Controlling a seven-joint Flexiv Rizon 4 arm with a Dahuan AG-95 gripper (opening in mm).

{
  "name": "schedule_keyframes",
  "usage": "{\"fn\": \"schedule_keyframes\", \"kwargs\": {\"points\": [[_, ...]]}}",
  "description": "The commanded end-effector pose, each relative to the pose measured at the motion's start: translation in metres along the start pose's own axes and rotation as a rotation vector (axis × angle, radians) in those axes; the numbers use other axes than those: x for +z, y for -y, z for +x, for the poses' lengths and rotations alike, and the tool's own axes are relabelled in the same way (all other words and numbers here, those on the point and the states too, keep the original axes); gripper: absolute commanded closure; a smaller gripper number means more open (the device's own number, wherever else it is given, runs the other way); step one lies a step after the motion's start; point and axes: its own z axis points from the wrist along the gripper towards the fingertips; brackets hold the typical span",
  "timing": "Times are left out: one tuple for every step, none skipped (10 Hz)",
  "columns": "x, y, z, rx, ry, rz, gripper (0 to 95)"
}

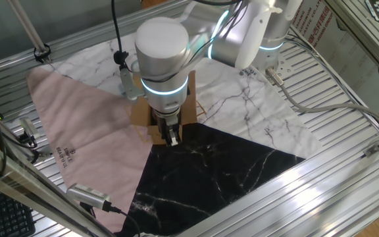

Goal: Cover the box

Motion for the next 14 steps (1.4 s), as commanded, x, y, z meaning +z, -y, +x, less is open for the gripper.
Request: {"fn": "schedule_keyframes", "kwargs": {"points": [[-0.001,0.0,0.0,-0.002,-0.004,0.0,95.0],[-0.002,0.001,0.001,-0.005,-0.004,0.001,95.0],[-0.004,0.003,0.002,-0.008,-0.004,0.001,95.0],[-0.006,0.005,0.004,-0.011,-0.005,0.001,95.0],[-0.006,0.006,0.005,-0.012,-0.006,0.001,95.0],[-0.008,0.008,0.007,-0.015,-0.006,-0.002,95.0],[-0.01,0.01,0.009,-0.017,-0.007,-0.003,95.0],[-0.011,0.012,0.01,-0.021,-0.008,-0.001,95.0],[-0.012,0.013,0.012,-0.025,-0.01,-0.001,95.0],[-0.014,0.016,0.013,-0.029,-0.01,-0.001,95.0],[-0.015,0.017,0.014,-0.032,-0.009,-0.002,95.0],[-0.016,0.018,0.015,-0.034,-0.01,-0.002,95.0],[-0.017,0.02,0.017,-0.035,-0.009,-0.003,95.0],[-0.018,0.022,0.018,-0.039,-0.01,-0.003,95.0]]}}
